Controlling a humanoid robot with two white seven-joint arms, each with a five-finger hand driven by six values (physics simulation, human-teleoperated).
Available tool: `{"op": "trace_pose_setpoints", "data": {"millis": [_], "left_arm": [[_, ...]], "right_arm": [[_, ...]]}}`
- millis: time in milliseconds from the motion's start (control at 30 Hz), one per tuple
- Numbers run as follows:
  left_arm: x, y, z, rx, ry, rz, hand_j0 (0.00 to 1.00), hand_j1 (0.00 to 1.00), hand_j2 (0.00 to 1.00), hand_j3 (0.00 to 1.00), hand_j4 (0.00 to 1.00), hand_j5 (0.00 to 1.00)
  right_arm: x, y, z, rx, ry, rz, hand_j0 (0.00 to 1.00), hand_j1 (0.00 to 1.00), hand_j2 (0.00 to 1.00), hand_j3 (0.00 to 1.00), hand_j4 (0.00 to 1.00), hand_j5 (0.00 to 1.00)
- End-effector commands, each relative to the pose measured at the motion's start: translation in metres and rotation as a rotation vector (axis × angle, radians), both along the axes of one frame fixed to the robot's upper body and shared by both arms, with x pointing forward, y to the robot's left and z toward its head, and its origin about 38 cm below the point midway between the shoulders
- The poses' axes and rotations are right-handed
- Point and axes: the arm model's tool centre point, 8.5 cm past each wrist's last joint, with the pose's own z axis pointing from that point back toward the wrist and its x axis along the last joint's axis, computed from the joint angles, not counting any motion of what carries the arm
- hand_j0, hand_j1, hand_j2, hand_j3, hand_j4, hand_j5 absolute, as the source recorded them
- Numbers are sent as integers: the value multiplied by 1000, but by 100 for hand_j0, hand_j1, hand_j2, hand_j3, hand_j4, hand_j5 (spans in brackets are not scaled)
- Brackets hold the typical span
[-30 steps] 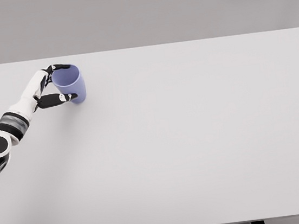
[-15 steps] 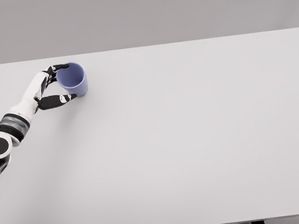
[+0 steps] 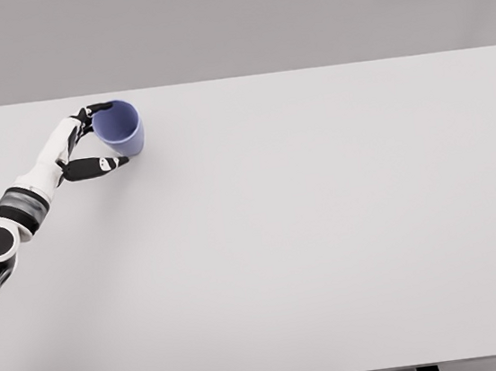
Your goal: Flip the cup with left arm and place it on the table
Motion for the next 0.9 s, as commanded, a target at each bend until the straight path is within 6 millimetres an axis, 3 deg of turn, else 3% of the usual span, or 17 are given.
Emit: {"op": "trace_pose_setpoints", "data": {"millis": [0,867], "left_arm": [[0,1,1,3,-3,1,94,94,94,94,94,94],[-1,1,2,3,-1,3,99,99,99,99,99,99]], "right_arm": [[0,0,0,1,0,0,100,100,100,100,100,100],[0,0,0,0,1,0,100,100,100,100,100,100]]}}
